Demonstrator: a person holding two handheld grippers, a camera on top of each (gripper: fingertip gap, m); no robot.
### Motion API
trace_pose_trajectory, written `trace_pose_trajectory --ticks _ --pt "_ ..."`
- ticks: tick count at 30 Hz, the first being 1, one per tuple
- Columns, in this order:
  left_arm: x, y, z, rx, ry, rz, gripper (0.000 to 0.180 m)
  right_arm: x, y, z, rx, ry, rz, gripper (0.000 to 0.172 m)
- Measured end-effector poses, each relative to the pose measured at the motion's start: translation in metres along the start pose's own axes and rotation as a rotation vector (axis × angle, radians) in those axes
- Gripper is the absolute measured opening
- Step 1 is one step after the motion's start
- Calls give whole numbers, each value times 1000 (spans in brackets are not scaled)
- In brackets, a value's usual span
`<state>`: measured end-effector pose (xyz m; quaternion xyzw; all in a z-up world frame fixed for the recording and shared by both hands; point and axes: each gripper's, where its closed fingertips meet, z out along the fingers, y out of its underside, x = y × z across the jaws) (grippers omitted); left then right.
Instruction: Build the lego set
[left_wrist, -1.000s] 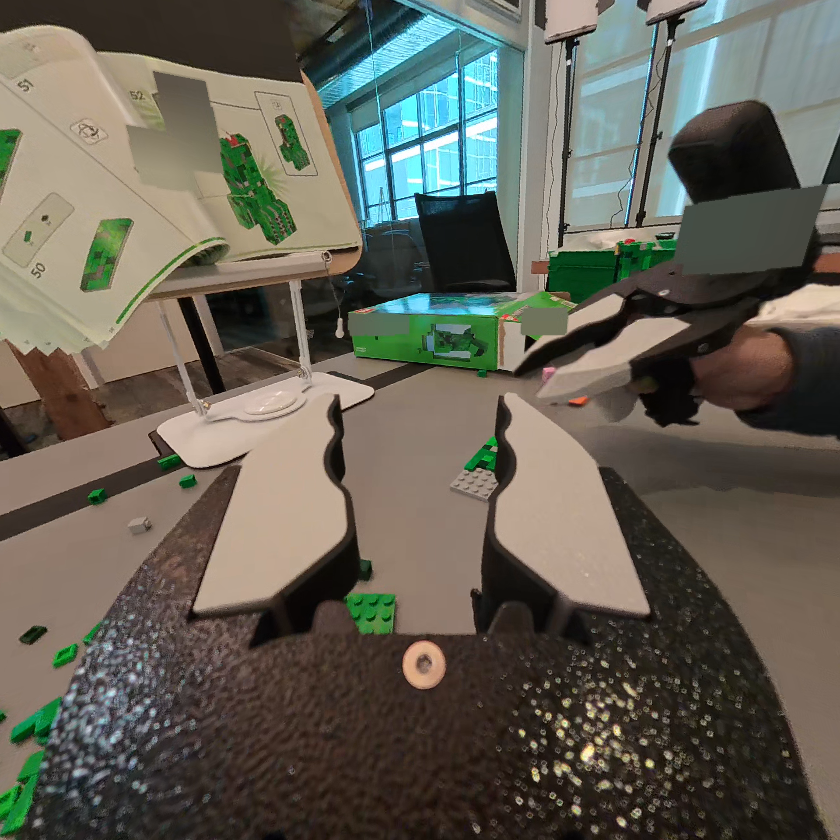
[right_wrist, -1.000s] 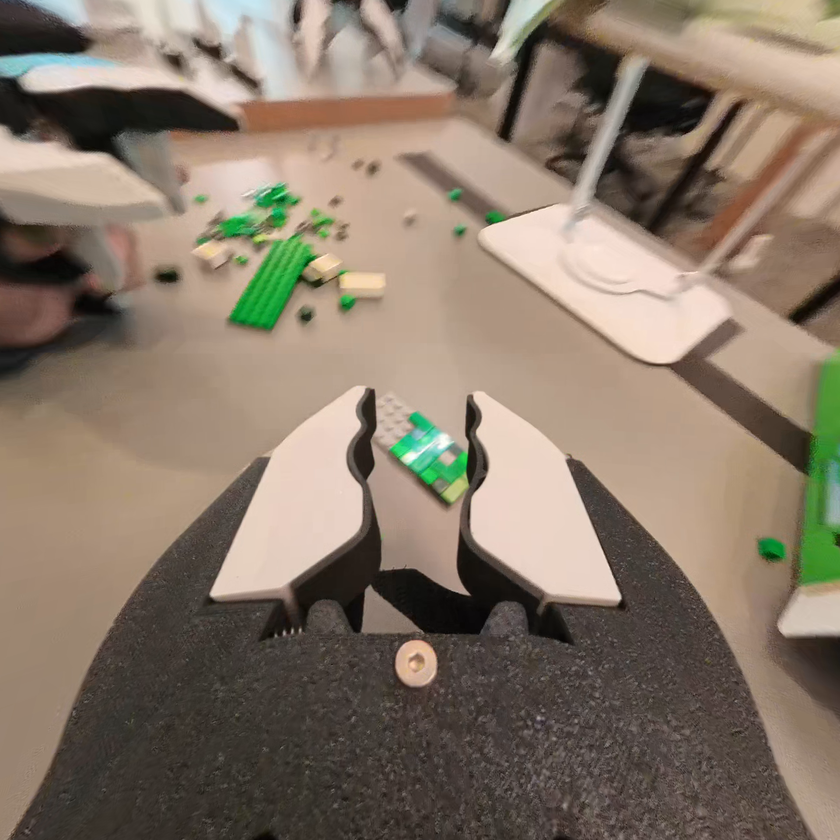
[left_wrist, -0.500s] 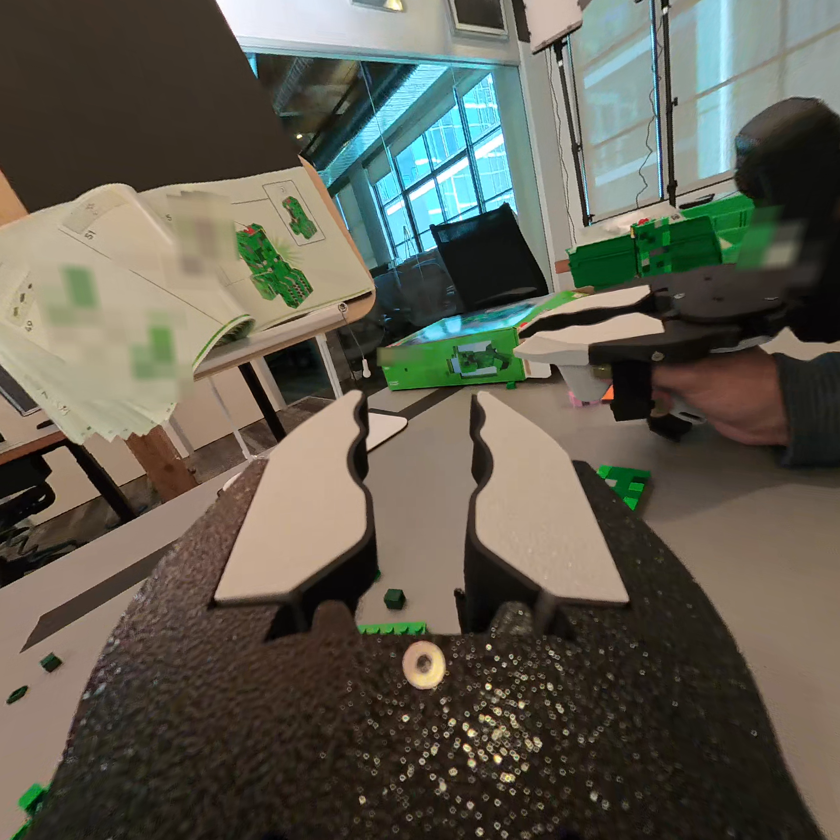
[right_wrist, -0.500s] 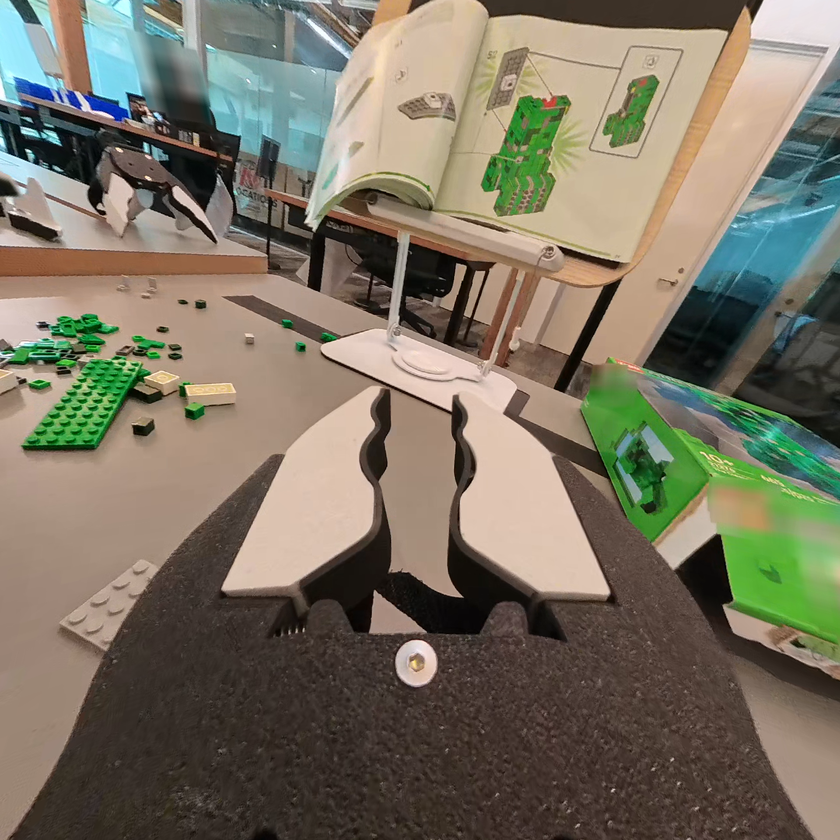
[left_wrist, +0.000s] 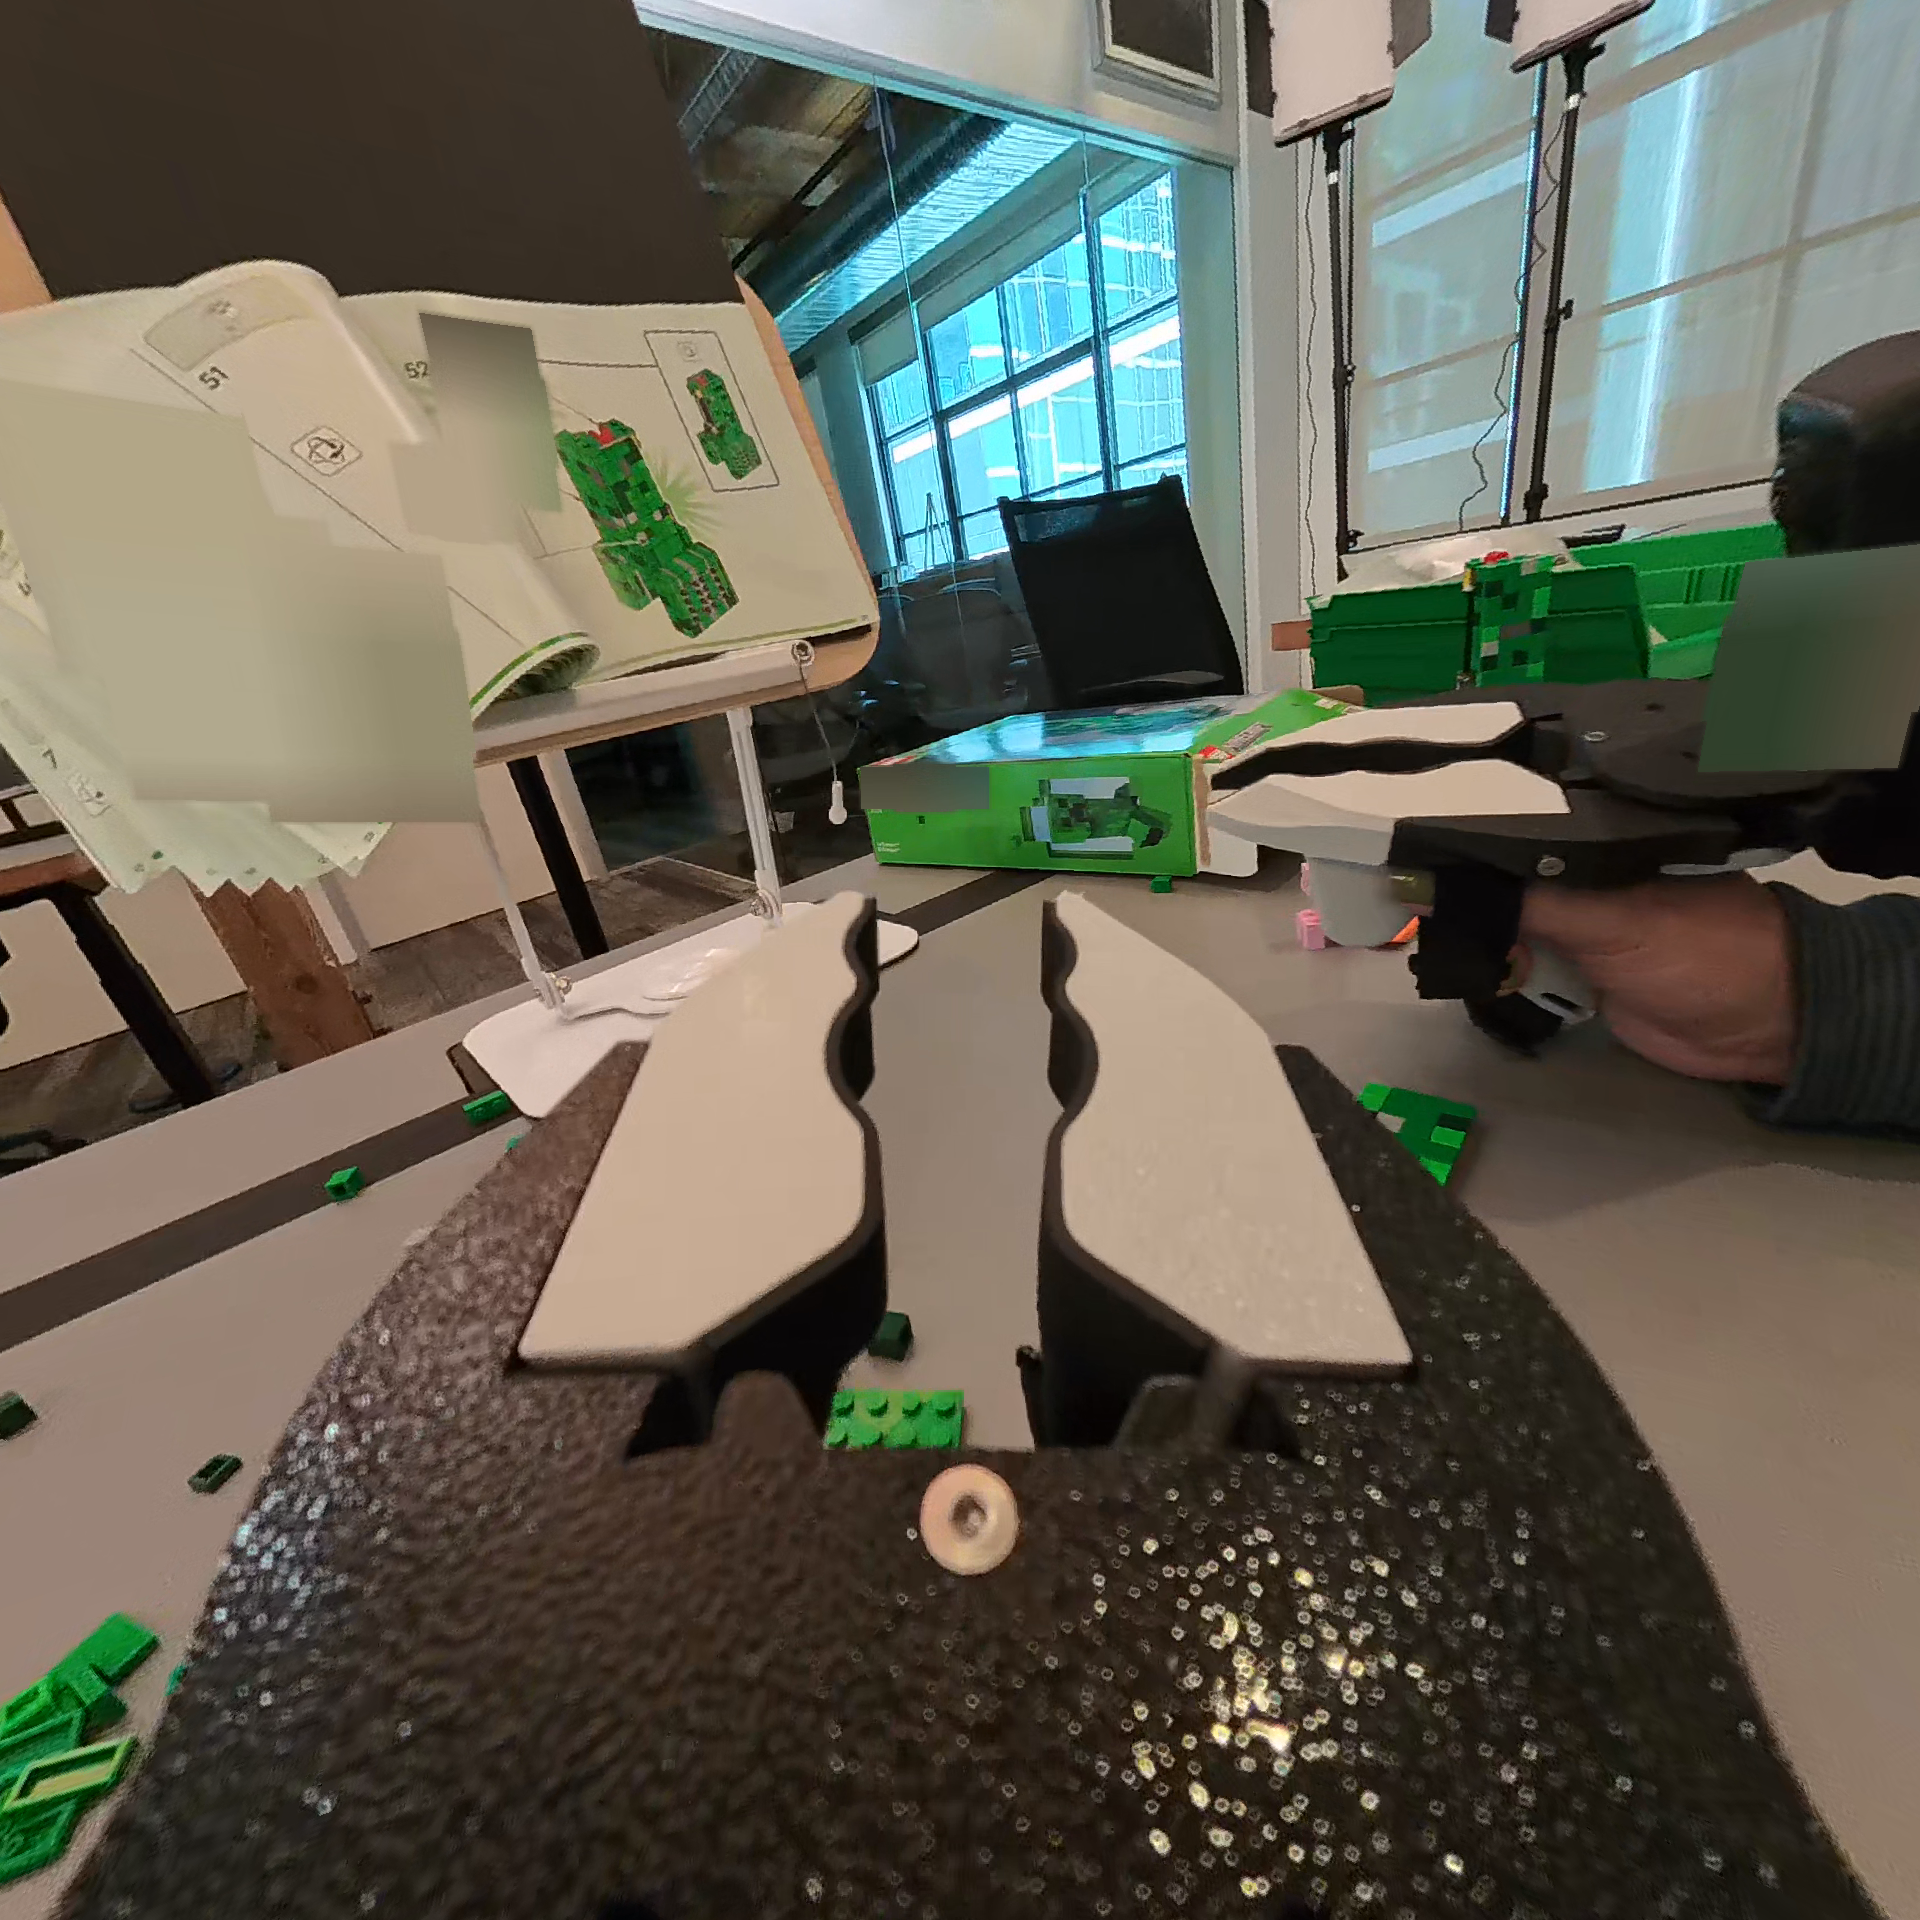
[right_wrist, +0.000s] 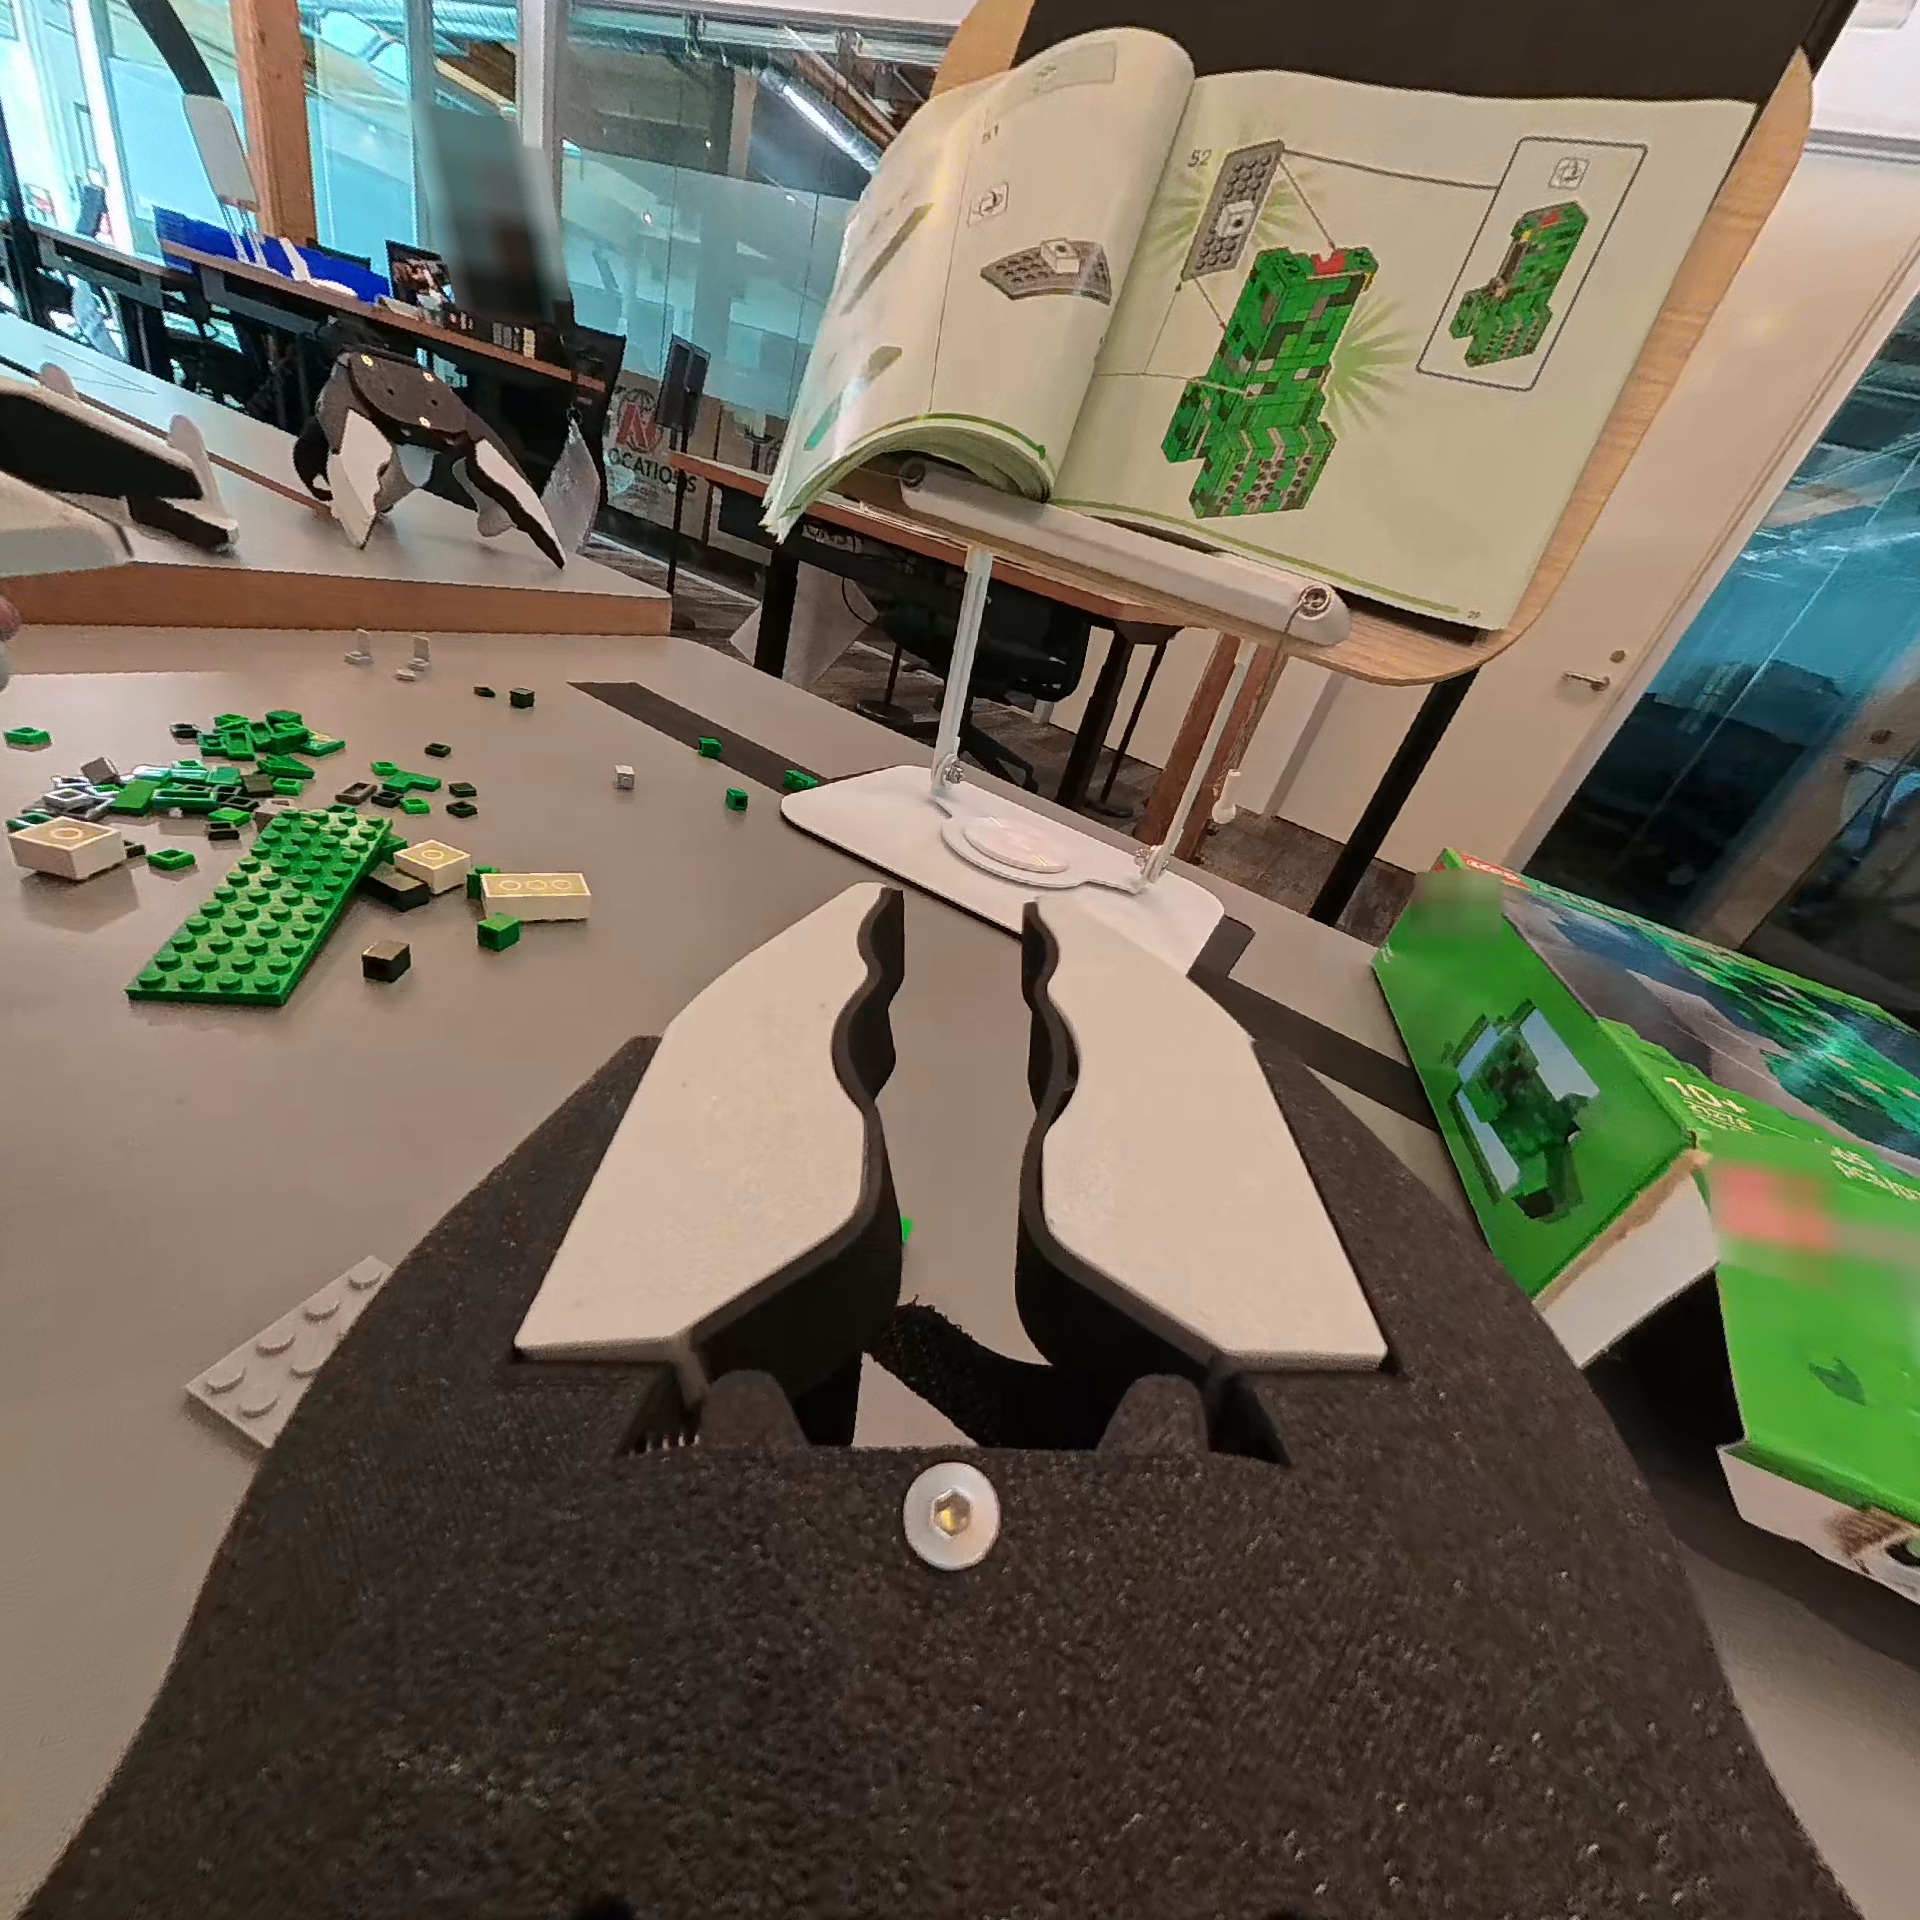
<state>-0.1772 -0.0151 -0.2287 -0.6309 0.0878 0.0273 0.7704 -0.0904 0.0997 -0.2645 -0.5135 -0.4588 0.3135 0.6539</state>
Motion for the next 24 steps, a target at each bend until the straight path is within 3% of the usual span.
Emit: trace_pose_trajectory --ticks 24 --pt "6 5 0 -31 42 10 8 -10 4 -2 -2 -23 -37 13"
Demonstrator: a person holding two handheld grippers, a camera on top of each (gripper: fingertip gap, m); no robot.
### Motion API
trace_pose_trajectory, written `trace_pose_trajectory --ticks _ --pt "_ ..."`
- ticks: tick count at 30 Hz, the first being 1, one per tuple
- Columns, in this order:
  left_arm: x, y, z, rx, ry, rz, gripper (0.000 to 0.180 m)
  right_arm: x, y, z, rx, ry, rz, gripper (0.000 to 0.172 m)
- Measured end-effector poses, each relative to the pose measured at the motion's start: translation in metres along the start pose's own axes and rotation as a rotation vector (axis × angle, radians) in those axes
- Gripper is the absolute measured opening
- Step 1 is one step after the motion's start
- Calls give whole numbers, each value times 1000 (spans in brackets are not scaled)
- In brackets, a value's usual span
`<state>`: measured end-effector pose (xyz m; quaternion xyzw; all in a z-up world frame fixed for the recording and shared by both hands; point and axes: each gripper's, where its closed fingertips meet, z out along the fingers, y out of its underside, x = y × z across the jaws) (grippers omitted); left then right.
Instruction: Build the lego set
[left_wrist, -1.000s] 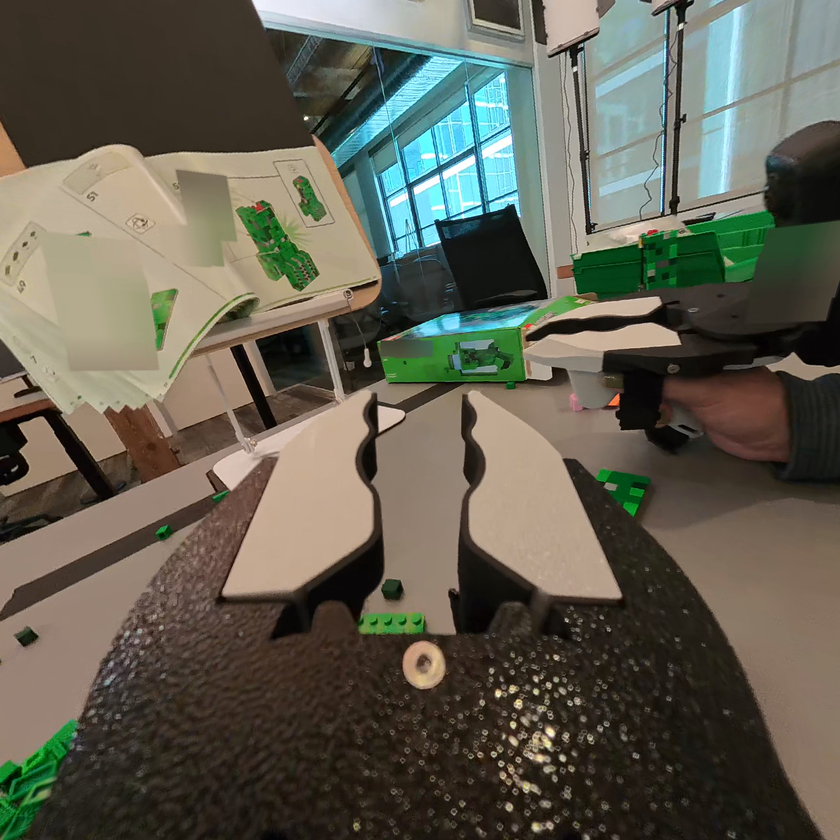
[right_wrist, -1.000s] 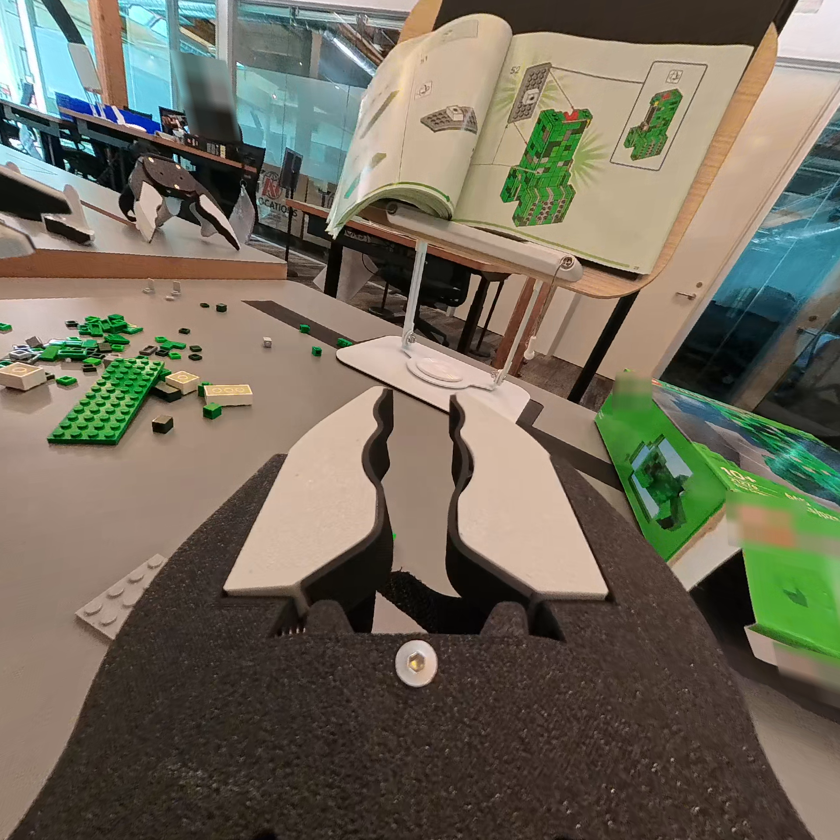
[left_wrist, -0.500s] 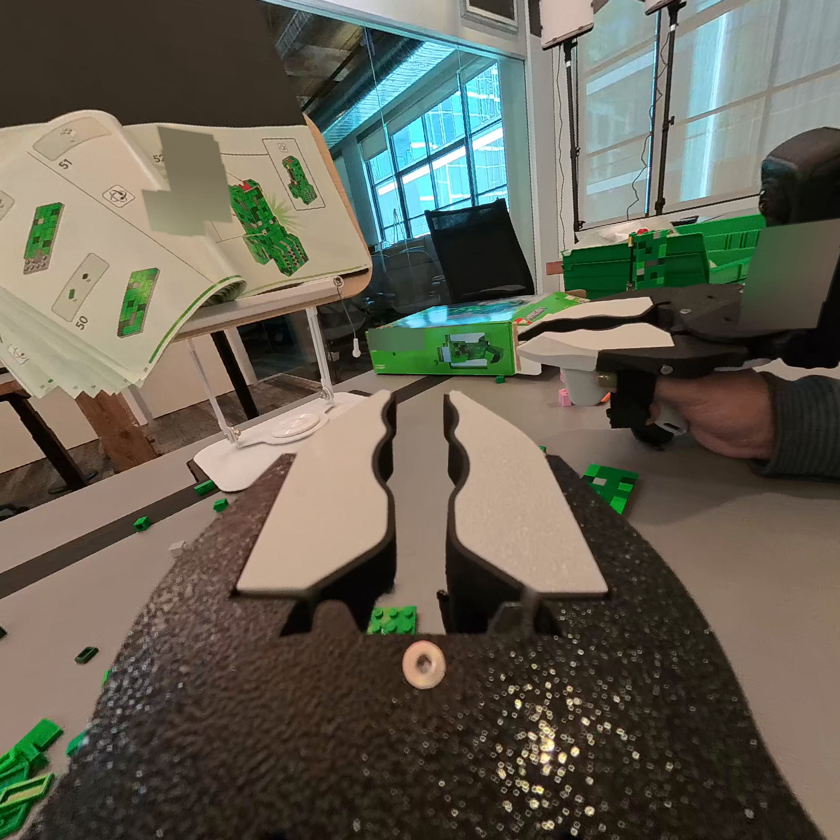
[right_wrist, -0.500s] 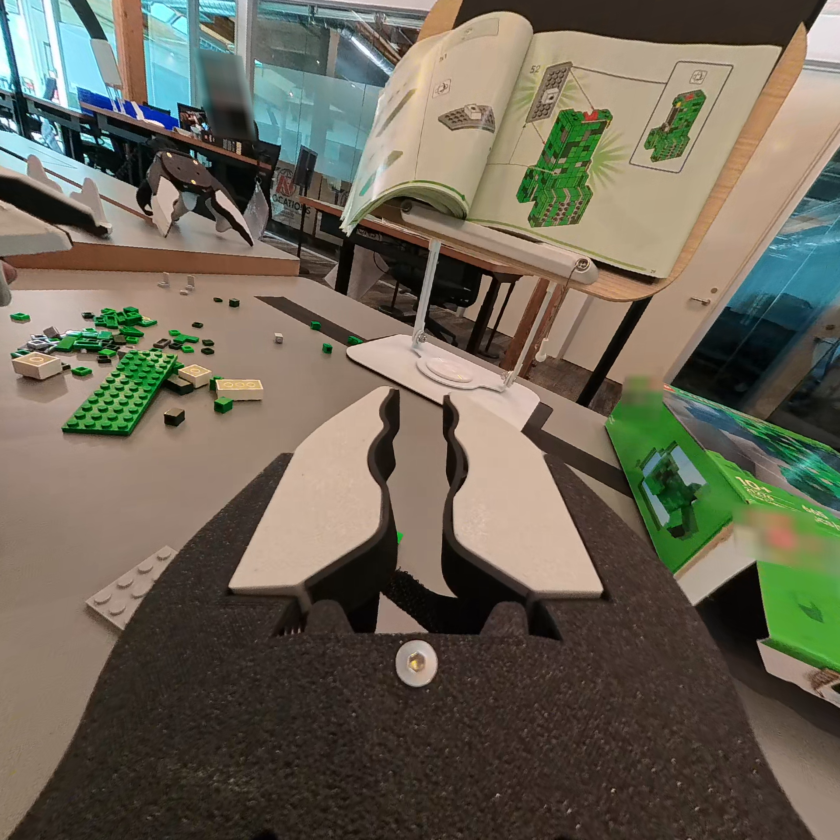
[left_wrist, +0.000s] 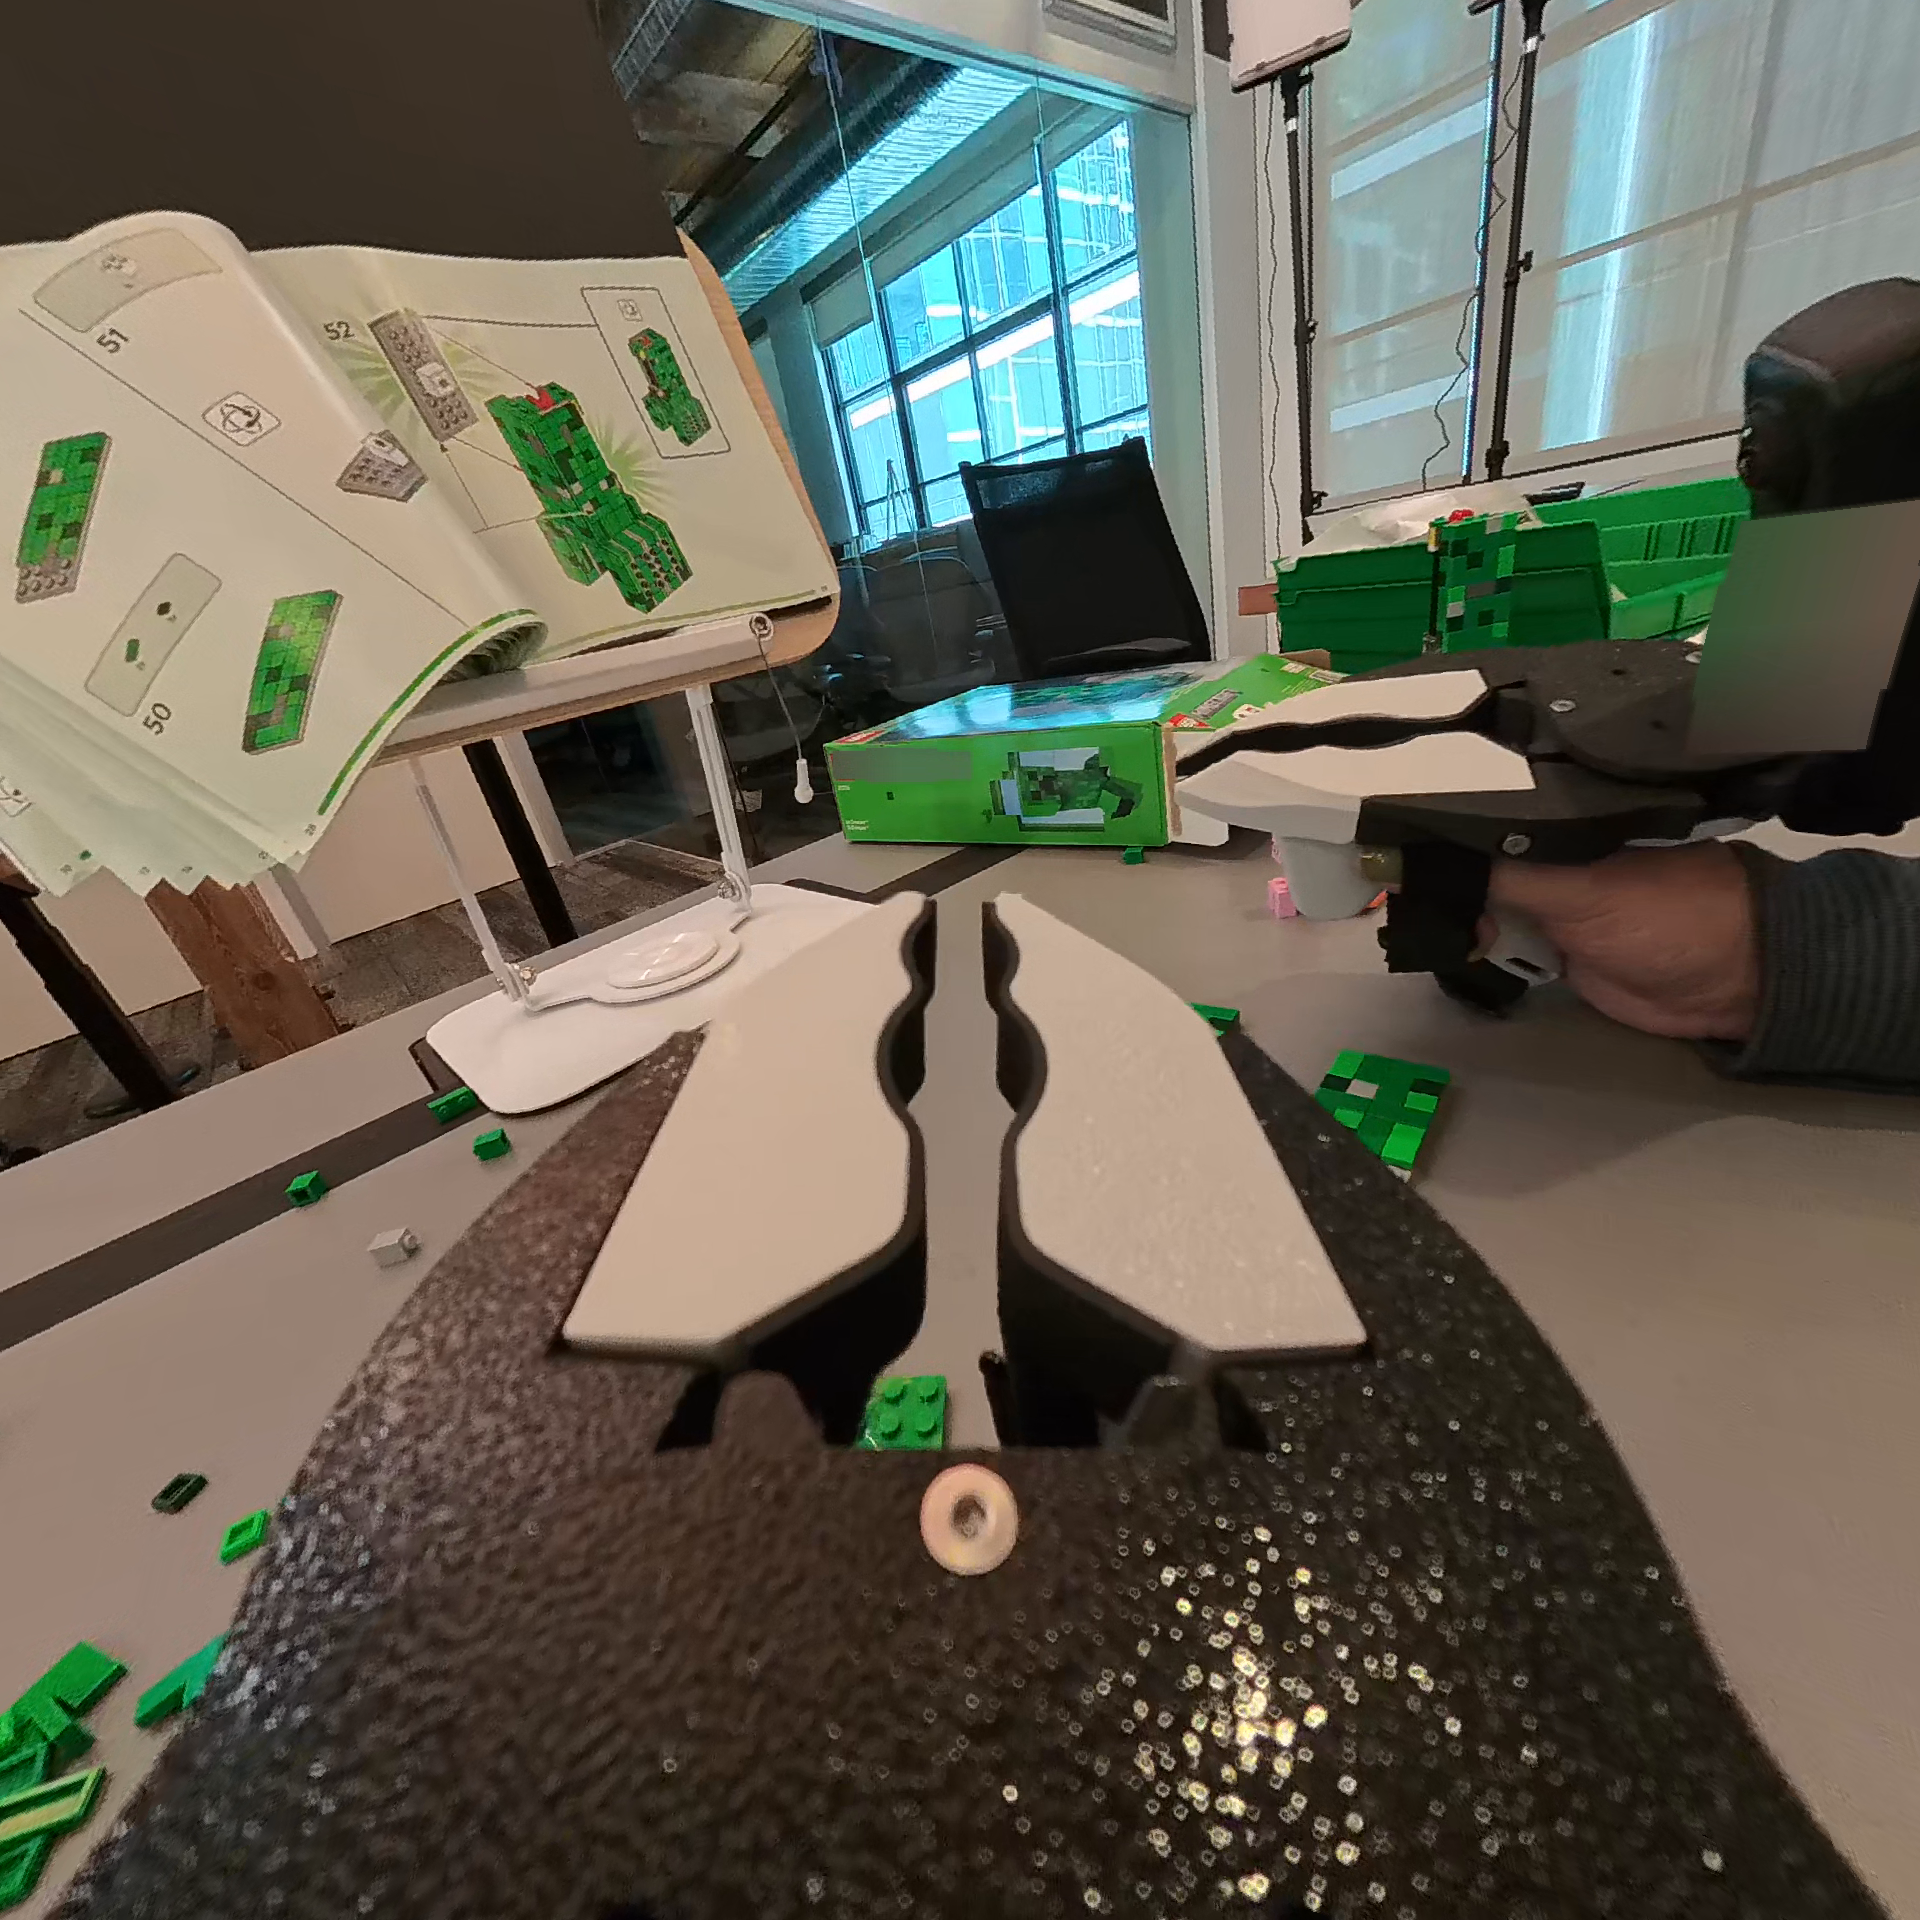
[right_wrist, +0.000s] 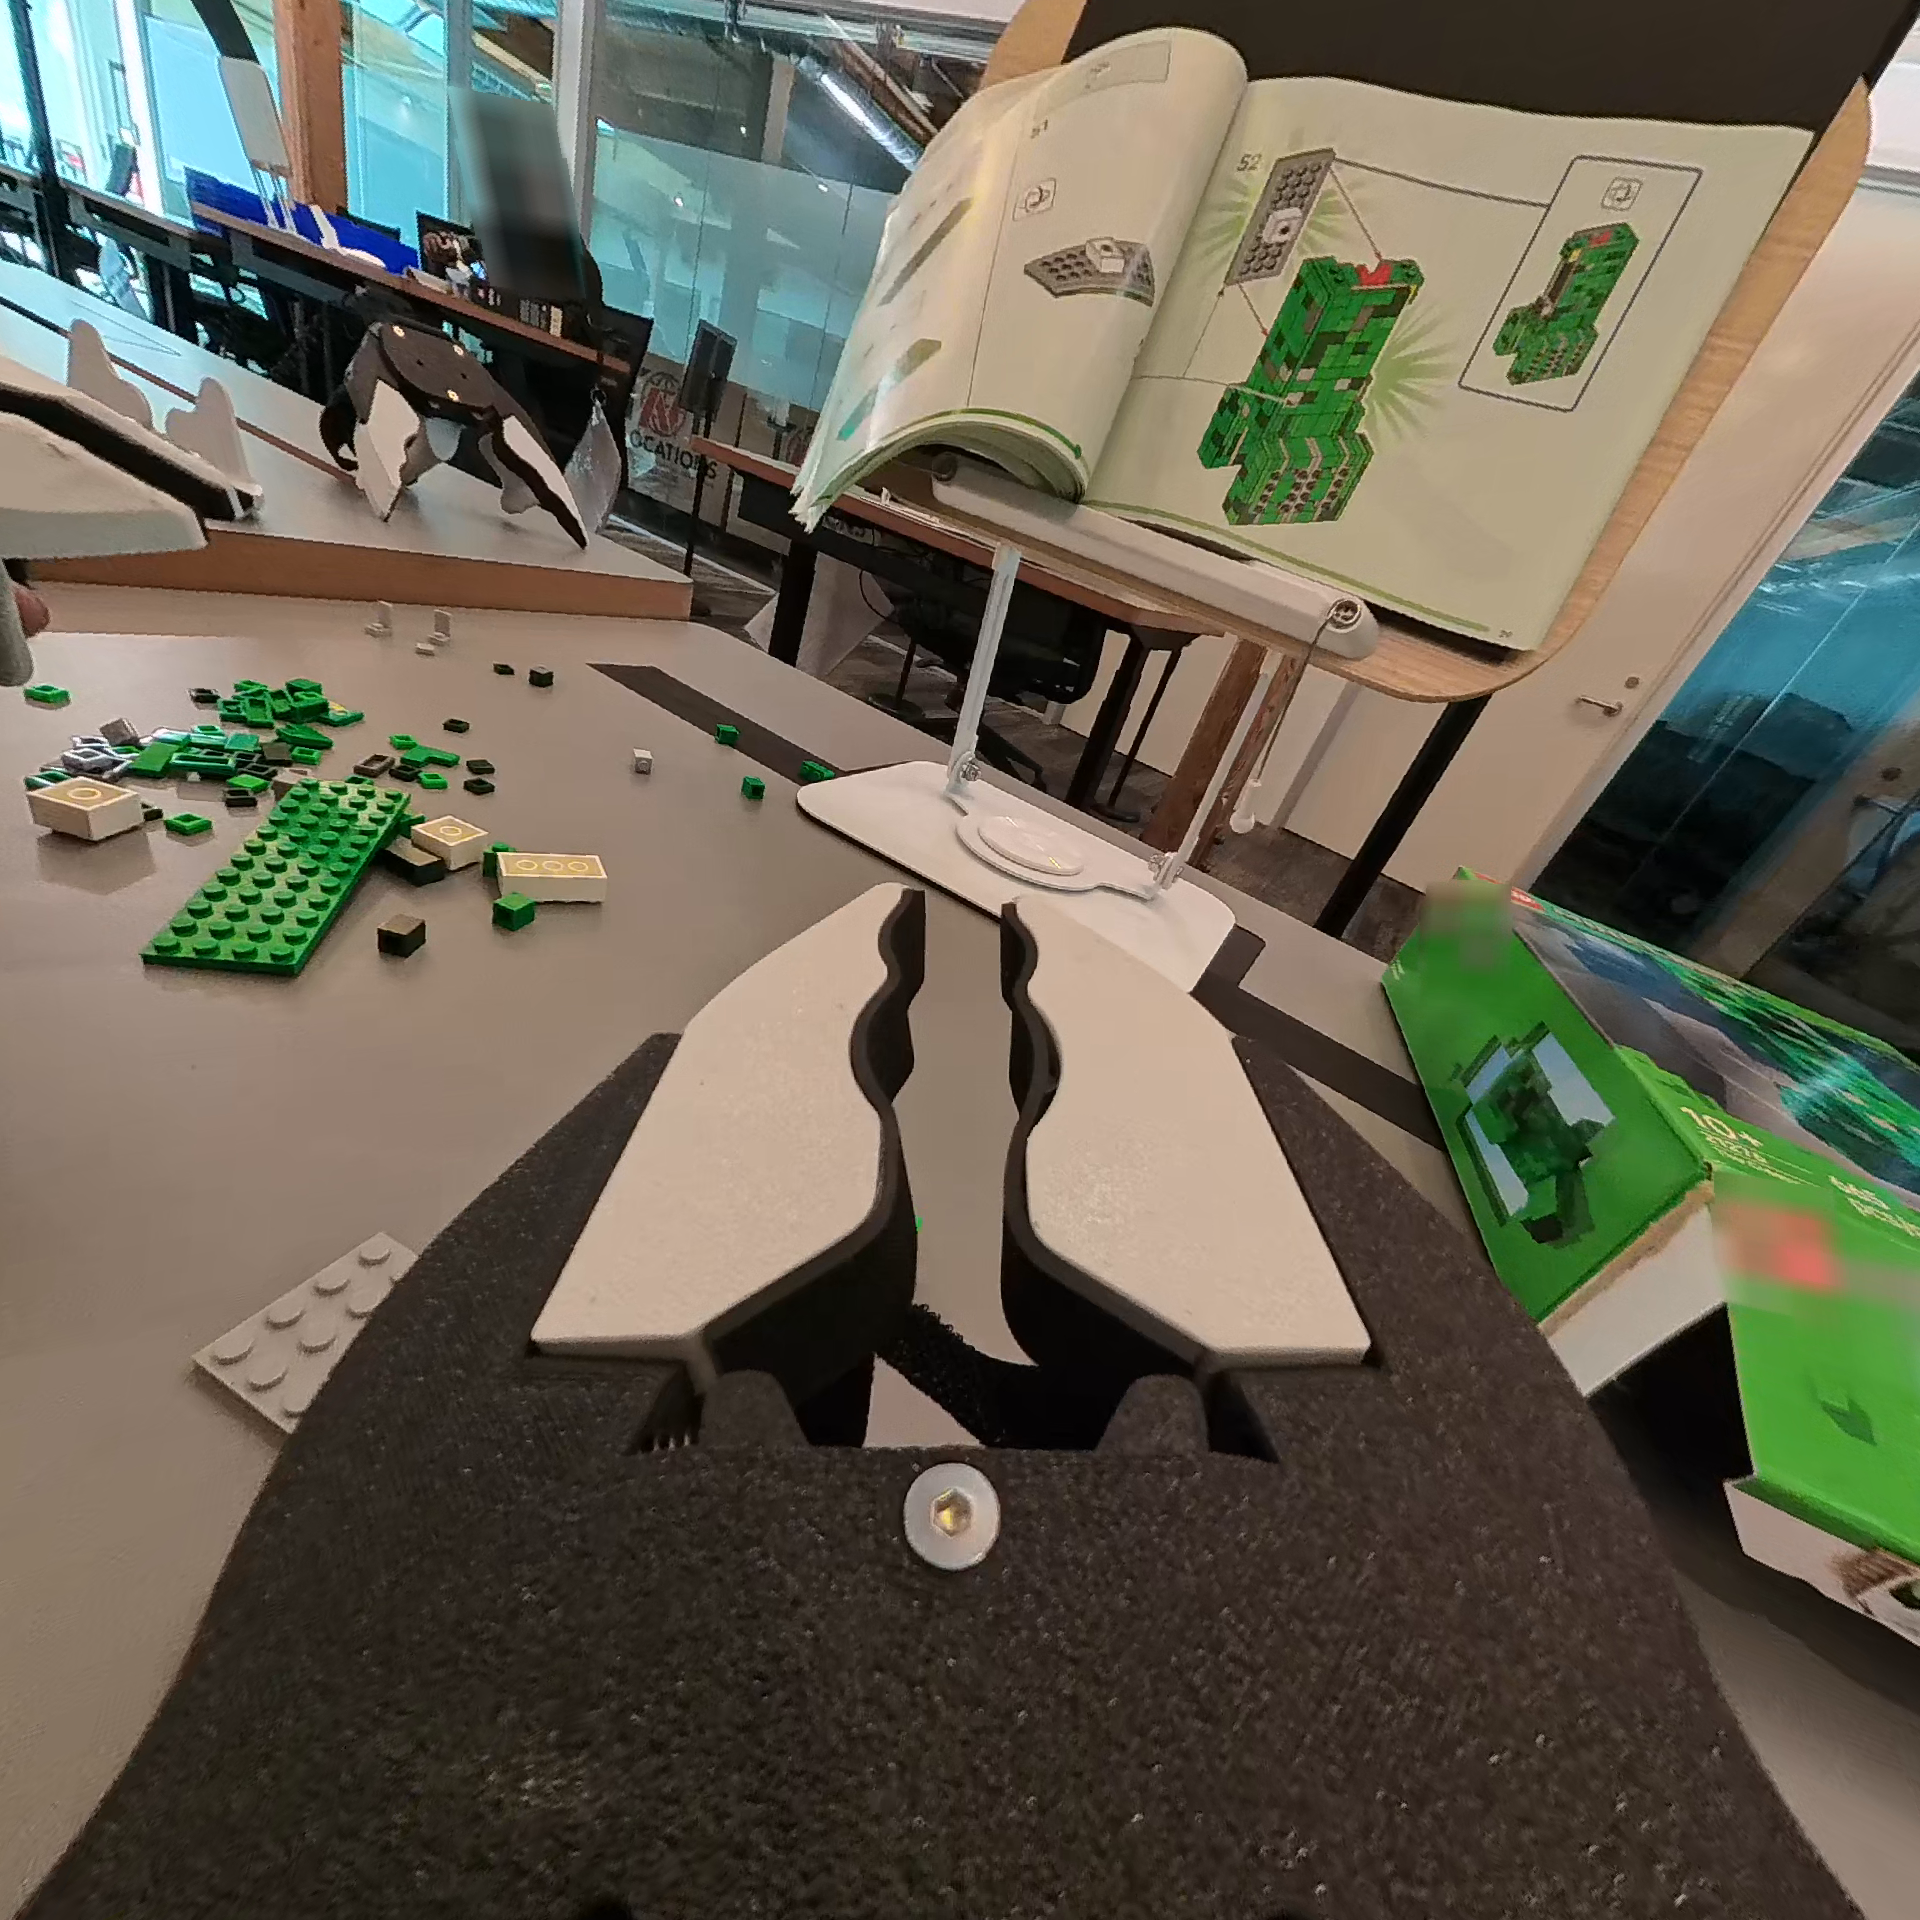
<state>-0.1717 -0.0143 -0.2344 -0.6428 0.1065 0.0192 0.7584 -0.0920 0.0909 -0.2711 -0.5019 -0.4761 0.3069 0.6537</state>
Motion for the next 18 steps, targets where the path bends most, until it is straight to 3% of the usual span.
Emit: trace_pose_trajectory --ticks 18 --pt "3 3 2 -18 8 15 0 -2 -2 -5 10 -11 -14 8"
